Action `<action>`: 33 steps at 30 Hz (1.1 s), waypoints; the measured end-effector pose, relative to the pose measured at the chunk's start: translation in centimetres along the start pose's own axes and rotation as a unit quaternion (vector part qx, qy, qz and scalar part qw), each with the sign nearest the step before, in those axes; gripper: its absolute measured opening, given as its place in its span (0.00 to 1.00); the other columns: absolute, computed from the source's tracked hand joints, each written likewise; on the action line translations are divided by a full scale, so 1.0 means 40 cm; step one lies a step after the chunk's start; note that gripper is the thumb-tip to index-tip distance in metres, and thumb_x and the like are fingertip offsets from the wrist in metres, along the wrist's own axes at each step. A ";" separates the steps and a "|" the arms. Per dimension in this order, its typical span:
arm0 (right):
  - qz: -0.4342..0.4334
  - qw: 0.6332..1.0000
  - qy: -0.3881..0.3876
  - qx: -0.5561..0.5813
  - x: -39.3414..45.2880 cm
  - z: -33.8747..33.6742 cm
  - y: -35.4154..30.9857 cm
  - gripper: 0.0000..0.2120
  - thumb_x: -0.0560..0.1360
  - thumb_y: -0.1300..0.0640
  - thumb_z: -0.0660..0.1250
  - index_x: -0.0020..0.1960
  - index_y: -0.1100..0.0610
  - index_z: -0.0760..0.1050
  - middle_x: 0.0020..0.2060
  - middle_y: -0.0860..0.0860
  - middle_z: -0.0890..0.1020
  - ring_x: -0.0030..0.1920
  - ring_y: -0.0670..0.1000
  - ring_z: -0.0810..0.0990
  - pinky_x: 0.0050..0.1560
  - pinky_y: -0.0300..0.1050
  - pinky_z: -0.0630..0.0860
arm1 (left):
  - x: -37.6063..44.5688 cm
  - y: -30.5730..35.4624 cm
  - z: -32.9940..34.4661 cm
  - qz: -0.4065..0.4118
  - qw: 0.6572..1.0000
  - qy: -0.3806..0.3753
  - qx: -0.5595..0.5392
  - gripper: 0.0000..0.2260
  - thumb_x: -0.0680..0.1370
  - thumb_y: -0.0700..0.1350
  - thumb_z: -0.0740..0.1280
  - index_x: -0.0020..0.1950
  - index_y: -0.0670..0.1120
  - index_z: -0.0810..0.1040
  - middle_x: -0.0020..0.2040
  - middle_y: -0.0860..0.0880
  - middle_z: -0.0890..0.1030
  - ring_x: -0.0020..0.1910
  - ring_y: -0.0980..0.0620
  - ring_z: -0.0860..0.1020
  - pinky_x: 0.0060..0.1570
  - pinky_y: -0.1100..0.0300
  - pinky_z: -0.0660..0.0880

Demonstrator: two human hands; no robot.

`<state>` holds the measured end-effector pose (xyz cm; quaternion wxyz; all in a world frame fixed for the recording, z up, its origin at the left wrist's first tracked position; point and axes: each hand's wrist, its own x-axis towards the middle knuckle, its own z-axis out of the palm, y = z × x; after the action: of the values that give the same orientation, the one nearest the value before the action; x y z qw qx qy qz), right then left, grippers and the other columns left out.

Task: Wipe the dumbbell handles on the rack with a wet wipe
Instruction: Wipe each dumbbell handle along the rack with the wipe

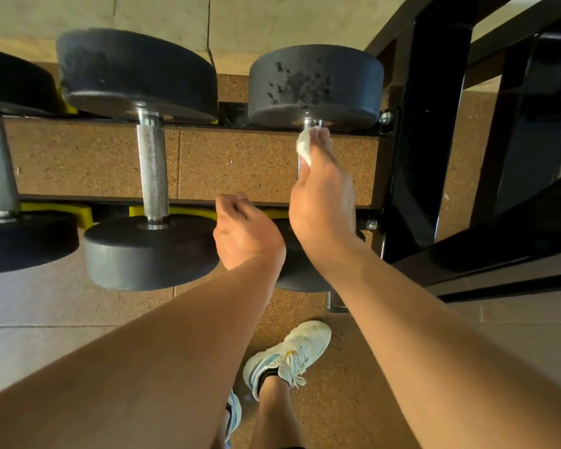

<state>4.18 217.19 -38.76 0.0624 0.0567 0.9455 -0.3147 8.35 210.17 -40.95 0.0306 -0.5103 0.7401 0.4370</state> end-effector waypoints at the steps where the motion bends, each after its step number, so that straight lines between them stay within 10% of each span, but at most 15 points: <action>1: -0.075 0.996 -0.025 -0.041 0.001 -0.003 0.023 0.21 0.80 0.69 0.59 0.72 0.58 0.70 0.73 0.56 0.71 0.73 0.56 0.70 0.70 0.52 0.71 | 0.000 0.001 0.000 0.001 1.000 0.002 -0.001 0.10 0.84 0.49 0.54 0.47 0.49 0.71 0.37 0.52 0.73 0.41 0.46 0.70 0.42 0.55 0.61; 4: -0.221 0.933 -0.221 -0.177 0.002 -0.023 0.047 0.15 0.80 0.65 0.59 0.61 0.54 0.78 0.61 0.56 0.77 0.64 0.58 0.75 0.61 0.56 0.76 | 0.003 0.002 0.000 0.001 1.000 0.002 0.002 0.10 0.84 0.50 0.55 0.48 0.49 0.71 0.42 0.49 0.75 0.42 0.47 0.69 0.41 0.56 0.59; 9: -0.168 0.890 -0.384 -0.180 -0.018 -0.089 0.046 0.12 0.83 0.56 0.57 0.43 0.54 0.74 0.34 0.52 0.76 0.36 0.54 0.77 0.30 0.46 0.67 | 0.002 0.002 -0.001 0.007 1.000 0.003 0.002 0.10 0.84 0.50 0.55 0.48 0.49 0.71 0.48 0.42 0.81 0.47 0.40 0.75 0.42 0.55 0.60; 12: -0.028 0.951 -0.308 -0.017 -0.059 -0.164 0.093 0.13 0.84 0.49 0.58 0.49 0.51 0.80 0.35 0.49 0.79 0.37 0.48 0.79 0.37 0.43 0.73 | 0.002 -0.002 0.000 0.000 1.000 -0.004 -0.008 0.10 0.85 0.50 0.54 0.49 0.50 0.71 0.44 0.47 0.79 0.38 0.48 0.72 0.41 0.56 0.61; 14: 0.107 0.981 -0.106 0.118 -0.056 -0.182 0.119 0.14 0.83 0.47 0.60 0.60 0.48 0.80 0.43 0.46 0.83 0.46 0.46 0.82 0.49 0.51 0.81 | 0.001 -0.004 0.001 -0.007 1.000 -0.008 -0.009 0.10 0.85 0.50 0.53 0.49 0.50 0.71 0.38 0.52 0.75 0.33 0.57 0.69 0.39 0.57 0.60; 17: 0.265 0.917 0.080 0.289 0.029 -0.152 0.105 0.08 0.81 0.49 0.64 0.52 0.45 0.82 0.43 0.43 0.83 0.49 0.46 0.83 0.55 0.55 0.82 | -0.004 -0.002 0.002 -0.004 1.000 -0.003 -0.005 0.11 0.85 0.49 0.53 0.48 0.48 0.71 0.34 0.56 0.71 0.32 0.59 0.68 0.35 0.58 0.55; 19: 0.303 0.894 0.063 0.323 0.084 -0.096 0.070 0.09 0.81 0.50 0.64 0.44 0.46 0.79 0.39 0.45 0.82 0.43 0.47 0.83 0.50 0.52 0.83 | -0.002 -0.002 0.002 0.000 1.000 0.002 -0.003 0.11 0.85 0.49 0.53 0.48 0.47 0.71 0.34 0.55 0.71 0.32 0.58 0.68 0.34 0.58 0.54; 23: 0.204 0.974 -0.068 0.073 0.058 -0.042 0.014 0.10 0.83 0.58 0.60 0.61 0.56 0.77 0.44 0.49 0.81 0.38 0.45 0.79 0.27 0.32 0.70 | -0.001 -0.001 0.004 -0.001 1.000 0.011 0.005 0.10 0.85 0.48 0.54 0.48 0.47 0.71 0.34 0.55 0.71 0.32 0.59 0.67 0.34 0.59 0.55; 29: 0.022 0.945 -0.277 -0.171 -0.058 -0.135 0.083 0.12 0.81 0.60 0.61 0.63 0.57 0.75 0.43 0.53 0.76 0.41 0.53 0.77 0.34 0.42 0.67 | 0.002 -0.003 0.000 0.000 1.000 0.016 0.013 0.11 0.85 0.50 0.54 0.48 0.47 0.72 0.35 0.56 0.71 0.33 0.59 0.68 0.37 0.59 0.56; 33: 0.128 0.966 -0.212 0.070 -0.075 -0.181 0.085 0.14 0.84 0.51 0.59 0.68 0.51 0.69 0.50 0.45 0.77 0.45 0.45 0.78 0.37 0.38 0.72 | -0.002 0.004 0.001 -0.002 1.000 0.014 0.016 0.11 0.85 0.50 0.54 0.49 0.47 0.72 0.35 0.56 0.71 0.34 0.58 0.68 0.40 0.57 0.59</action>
<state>7.05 224.06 -34.55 0.2974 0.1131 0.8709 -0.3747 8.23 210.26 -40.84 0.0291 -0.5171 0.7463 0.4181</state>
